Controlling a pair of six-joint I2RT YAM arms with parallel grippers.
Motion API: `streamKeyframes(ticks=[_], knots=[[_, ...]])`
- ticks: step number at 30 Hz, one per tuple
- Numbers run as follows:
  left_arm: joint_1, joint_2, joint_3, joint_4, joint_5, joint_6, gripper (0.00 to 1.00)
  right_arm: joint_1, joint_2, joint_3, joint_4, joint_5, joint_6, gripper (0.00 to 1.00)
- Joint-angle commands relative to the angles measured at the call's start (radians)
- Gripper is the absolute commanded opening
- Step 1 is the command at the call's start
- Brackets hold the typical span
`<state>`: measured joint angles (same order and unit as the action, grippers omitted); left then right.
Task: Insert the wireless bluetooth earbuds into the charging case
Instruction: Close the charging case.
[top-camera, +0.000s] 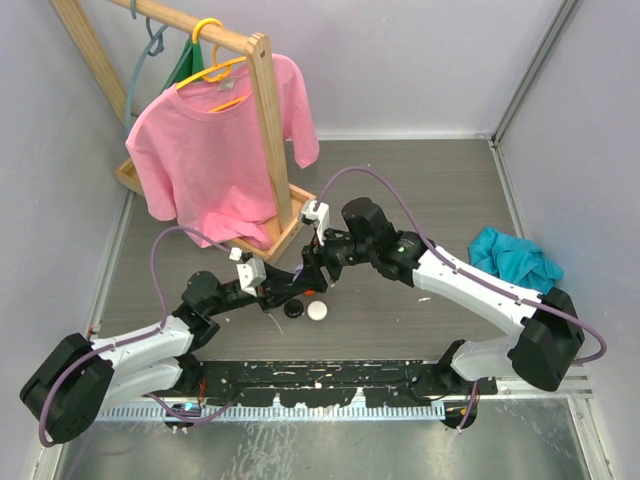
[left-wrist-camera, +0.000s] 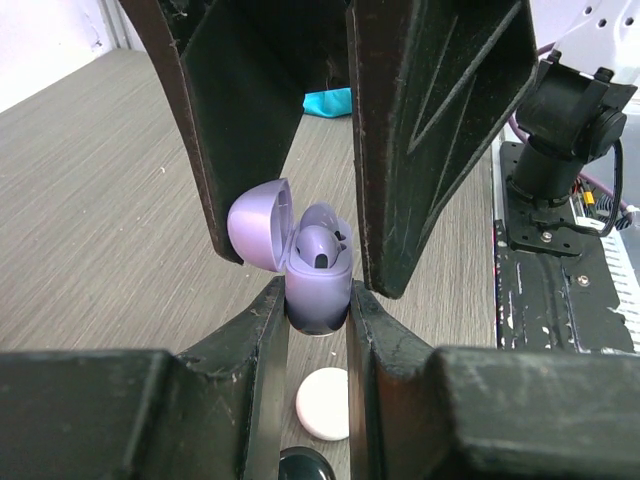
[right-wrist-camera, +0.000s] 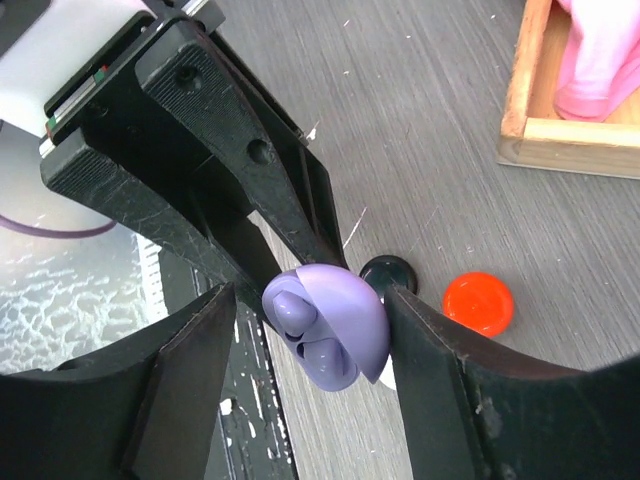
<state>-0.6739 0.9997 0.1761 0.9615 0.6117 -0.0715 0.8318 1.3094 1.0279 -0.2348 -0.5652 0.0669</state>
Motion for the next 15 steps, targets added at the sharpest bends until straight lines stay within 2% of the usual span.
streamKeyframes(ticks=[1,9,15], knots=[[0.001,0.001,0.036,0.08,-0.017,-0.005,0.0,0.001,-0.016,0.044,-0.007,-0.092,-0.035,0.65],[0.002,0.001,0.056,0.008,-0.076,-0.005,0.0,0.002,-0.097,0.016,-0.026,-0.084,-0.043,0.63],[0.002,0.017,0.077,-0.026,-0.095,-0.016,0.0,0.001,-0.159,-0.016,-0.051,0.04,-0.05,0.63]])
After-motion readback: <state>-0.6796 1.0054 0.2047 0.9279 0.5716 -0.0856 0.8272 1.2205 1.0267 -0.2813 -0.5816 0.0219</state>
